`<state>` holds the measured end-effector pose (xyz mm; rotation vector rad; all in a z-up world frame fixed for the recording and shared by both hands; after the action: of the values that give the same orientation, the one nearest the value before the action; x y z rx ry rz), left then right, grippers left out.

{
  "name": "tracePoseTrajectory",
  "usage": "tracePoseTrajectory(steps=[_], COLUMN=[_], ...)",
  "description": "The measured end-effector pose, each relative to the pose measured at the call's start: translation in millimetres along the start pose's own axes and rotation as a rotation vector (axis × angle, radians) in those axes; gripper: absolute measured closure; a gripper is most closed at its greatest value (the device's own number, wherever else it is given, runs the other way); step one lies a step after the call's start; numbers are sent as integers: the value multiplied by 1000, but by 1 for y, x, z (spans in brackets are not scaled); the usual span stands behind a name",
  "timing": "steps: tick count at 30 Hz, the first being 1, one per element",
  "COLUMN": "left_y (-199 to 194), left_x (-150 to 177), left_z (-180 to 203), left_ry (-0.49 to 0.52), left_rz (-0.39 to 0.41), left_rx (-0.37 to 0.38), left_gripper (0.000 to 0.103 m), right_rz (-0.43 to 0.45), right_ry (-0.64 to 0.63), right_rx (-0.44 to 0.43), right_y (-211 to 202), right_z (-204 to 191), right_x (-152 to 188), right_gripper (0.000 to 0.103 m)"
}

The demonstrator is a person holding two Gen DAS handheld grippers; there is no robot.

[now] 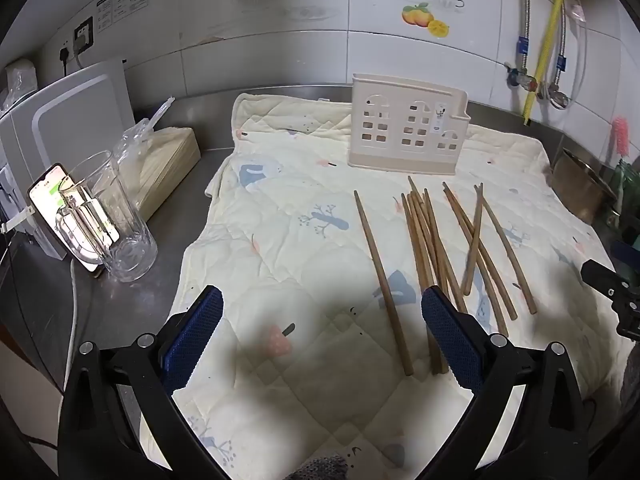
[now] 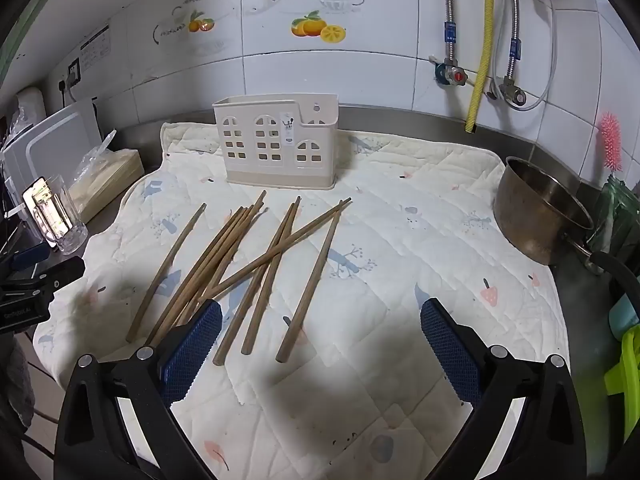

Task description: Organize utensils

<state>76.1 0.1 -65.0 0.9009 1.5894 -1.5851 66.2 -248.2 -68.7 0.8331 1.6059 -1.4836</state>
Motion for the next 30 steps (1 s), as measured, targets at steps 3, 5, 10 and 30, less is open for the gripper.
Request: tracePoseTrajectory(steps=[3,5,10,30], left_y=[0,0,0,0], left_x=[0,0,-1,-2], left_z=[0,0,1,2], left_ry=[-3,-2,-5,-4], left_rz=[0,1,1,0], left_rx=[1,0,4,8], left_gripper=[5,5,5,5], right_rz=[1,2,3,0], right_ry=[-1,2,2,3], right_rx=[1,3,0,1], right_y=[0,0,-1,4], right_z=[0,0,-1,-8], right_x=[0,0,0,1], right_gripper=[7,7,7,7])
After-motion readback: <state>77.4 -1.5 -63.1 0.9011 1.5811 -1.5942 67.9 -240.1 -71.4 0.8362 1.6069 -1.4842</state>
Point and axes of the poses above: each gripper's, at about its wrist camera, not at the fingertips, and y roughly the way its jaws point, z to its right, x to its underside, the point moved 10 cm from there along y, roughly the way its jaws point, and after that the axes turned 10 degrees about z, right-handed, at the moved point
